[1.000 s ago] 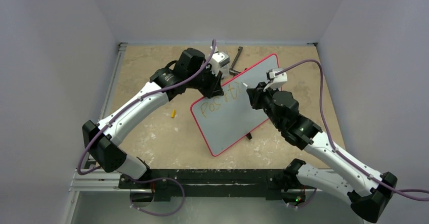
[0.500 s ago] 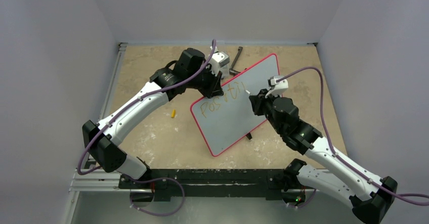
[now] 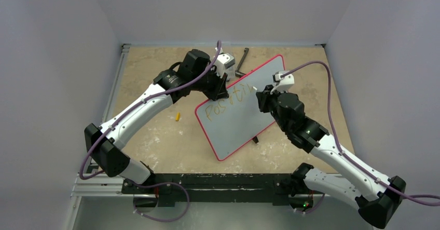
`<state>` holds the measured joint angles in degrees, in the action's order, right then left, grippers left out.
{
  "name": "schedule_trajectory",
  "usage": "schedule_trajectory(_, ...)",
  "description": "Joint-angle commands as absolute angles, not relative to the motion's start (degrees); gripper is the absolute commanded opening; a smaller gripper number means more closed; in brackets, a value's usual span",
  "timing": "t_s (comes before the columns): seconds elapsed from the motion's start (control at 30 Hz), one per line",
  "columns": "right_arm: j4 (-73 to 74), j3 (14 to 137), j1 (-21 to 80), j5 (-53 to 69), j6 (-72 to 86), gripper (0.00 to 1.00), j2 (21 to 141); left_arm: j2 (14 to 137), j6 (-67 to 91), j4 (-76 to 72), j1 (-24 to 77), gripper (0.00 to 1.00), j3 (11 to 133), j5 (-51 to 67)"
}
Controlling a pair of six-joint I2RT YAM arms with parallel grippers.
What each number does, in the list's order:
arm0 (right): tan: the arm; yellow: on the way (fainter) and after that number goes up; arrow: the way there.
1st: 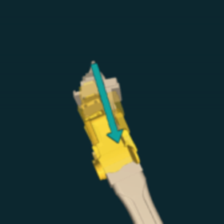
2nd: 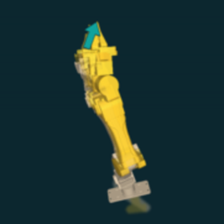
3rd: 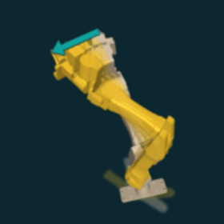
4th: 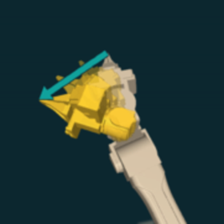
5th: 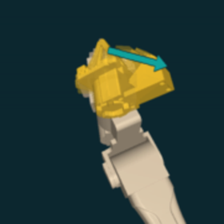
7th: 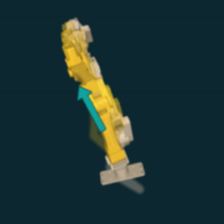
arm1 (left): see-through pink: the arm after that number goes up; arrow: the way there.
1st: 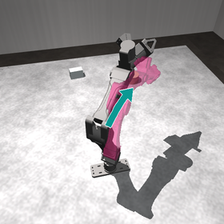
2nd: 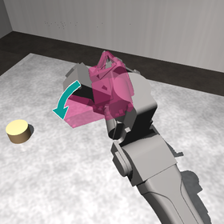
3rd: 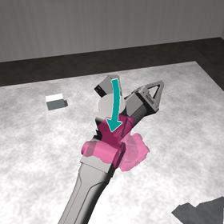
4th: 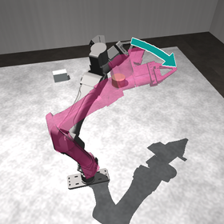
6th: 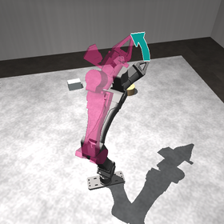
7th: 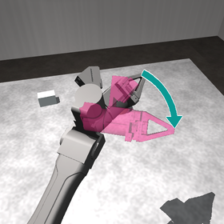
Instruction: Write a sentence on the whiteboard
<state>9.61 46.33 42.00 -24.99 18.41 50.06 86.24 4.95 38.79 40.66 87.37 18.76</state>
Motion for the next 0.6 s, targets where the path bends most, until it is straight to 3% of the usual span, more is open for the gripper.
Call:
schedule_trajectory(0.0, 7.15, 49.69, 41.43, -26.02, 16.26, 0.00, 51.86, 86.31, -0.93, 43.58, 41.76, 0.00, 86.37, 17.83)
schedule_trajectory(0.57, 6.64, 52.78, 40.50, -25.23, 14.59, 0.00, 52.74, 85.91, -1.02, 43.36, 41.79, 0.00, 86.01, 16.53)
